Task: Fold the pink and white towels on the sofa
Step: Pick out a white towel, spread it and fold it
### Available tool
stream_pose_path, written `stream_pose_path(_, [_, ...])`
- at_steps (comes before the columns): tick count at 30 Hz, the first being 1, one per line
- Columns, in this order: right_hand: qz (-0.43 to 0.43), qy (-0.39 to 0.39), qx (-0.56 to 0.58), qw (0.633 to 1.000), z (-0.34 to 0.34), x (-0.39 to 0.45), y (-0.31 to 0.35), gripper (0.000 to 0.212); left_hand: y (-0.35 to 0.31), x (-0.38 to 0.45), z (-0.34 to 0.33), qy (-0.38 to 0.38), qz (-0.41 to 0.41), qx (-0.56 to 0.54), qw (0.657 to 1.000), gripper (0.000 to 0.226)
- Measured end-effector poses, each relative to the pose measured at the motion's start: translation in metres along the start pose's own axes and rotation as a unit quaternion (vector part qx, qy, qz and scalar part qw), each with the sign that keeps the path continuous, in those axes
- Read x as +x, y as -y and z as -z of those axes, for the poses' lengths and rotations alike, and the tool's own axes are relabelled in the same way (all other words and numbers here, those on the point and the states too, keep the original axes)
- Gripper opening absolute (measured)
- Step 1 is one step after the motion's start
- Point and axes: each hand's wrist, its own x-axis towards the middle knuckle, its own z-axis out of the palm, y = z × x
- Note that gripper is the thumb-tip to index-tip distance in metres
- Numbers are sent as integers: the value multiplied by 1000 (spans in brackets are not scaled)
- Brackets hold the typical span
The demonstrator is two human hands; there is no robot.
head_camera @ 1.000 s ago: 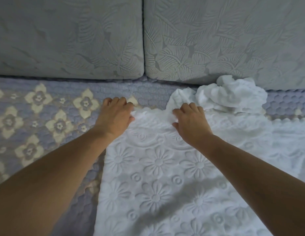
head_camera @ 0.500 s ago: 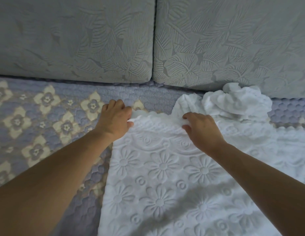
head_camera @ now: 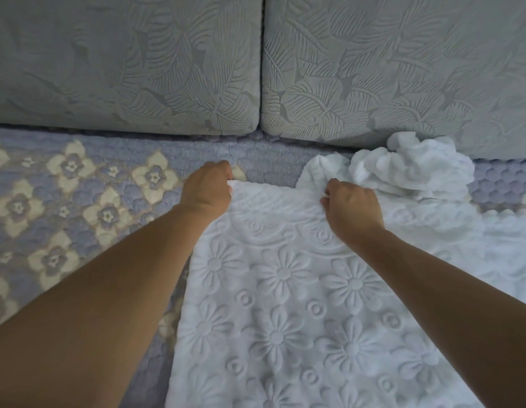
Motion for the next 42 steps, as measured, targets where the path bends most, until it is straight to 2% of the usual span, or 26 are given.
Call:
stream_pose_path(3, [-15,-29,2,999,1,-4,4,11,-5,-16,0,-93,16,-13,995,32])
stream_pose_path(5, [-10,-81,-26,996,4,-12,10,17,-3,-42,-5,-170,63,-19,983,40])
stream_pose_path(7, [30,-121,-16,992,10,-25,26,28,8,-80,-12,-199,131,-97,966,39])
stream_pose_path(8, [62,-117,15,991,12,-32,38,29,17,-103,-17,-196,162,-141,957,36])
stream_pose_path(10, [114,-57,111,986,15,-46,73,25,38,-155,-29,-163,195,-178,951,26])
stream_pose_path(12, [123,34,199,972,16,-53,113,24,51,-212,-39,-122,209,-180,953,20])
stream_pose_path(15, [49,121,288,949,12,-42,171,43,57,-282,-55,-25,250,-224,942,22])
stream_pose_path(18, [-45,163,299,939,-1,-17,214,77,62,-326,-79,116,288,-297,903,33])
stream_pose_path(20, [-122,188,290,930,-11,-3,231,95,66,-346,-96,178,267,-316,893,36])
stream_pose_path(22, [-140,167,257,942,-20,5,241,94,70,-360,-107,192,260,-331,887,32])
stream_pose_path(24, [-138,140,233,952,-23,9,242,89,76,-369,-113,169,271,-385,866,26])
stream_pose_path(29, [-168,132,279,936,-2,9,232,63,92,-383,-99,137,286,-486,814,39])
stream_pose_path(31, [-159,89,358,916,14,4,243,49,107,-386,-83,107,301,-492,810,26])
stream_pose_path(33, [-119,78,419,897,34,0,264,46,128,-388,-65,66,325,-466,820,10])
stream_pose_path(38, [-72,151,528,833,80,-7,316,46,182,-407,-24,-11,335,-354,873,33])
stream_pose_path(42, [-82,171,567,802,98,-16,357,51,214,-424,9,-53,317,-283,904,34])
